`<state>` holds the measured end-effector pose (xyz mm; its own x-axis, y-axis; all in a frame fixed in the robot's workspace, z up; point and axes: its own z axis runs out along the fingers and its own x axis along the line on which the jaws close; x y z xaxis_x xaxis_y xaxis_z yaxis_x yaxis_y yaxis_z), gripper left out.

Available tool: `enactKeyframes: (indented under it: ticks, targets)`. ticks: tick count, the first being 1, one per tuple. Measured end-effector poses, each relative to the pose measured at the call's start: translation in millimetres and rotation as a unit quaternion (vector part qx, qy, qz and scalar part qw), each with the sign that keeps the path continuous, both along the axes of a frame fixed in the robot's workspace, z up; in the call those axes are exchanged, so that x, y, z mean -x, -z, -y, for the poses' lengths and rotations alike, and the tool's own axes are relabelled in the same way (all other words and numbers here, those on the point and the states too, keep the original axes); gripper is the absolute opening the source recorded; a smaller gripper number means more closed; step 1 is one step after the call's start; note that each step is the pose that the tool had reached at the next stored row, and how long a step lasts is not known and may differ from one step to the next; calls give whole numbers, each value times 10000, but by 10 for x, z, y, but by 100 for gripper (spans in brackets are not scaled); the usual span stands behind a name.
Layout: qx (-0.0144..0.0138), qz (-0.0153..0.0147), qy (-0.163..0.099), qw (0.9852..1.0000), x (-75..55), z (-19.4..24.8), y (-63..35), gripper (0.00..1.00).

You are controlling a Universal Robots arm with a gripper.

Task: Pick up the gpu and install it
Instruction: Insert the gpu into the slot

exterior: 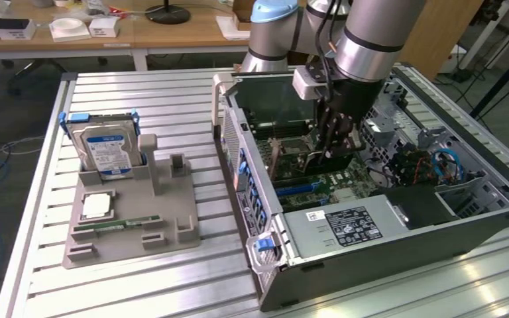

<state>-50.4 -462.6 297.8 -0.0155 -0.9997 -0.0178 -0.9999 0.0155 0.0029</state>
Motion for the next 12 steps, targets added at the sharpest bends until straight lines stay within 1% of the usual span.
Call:
enactKeyframes:
  ticks: [3,12]
  targets:
    - [5,1,2,10000,9,0,33,26]
    - [5,0,1,10000,94,-1,156,26]
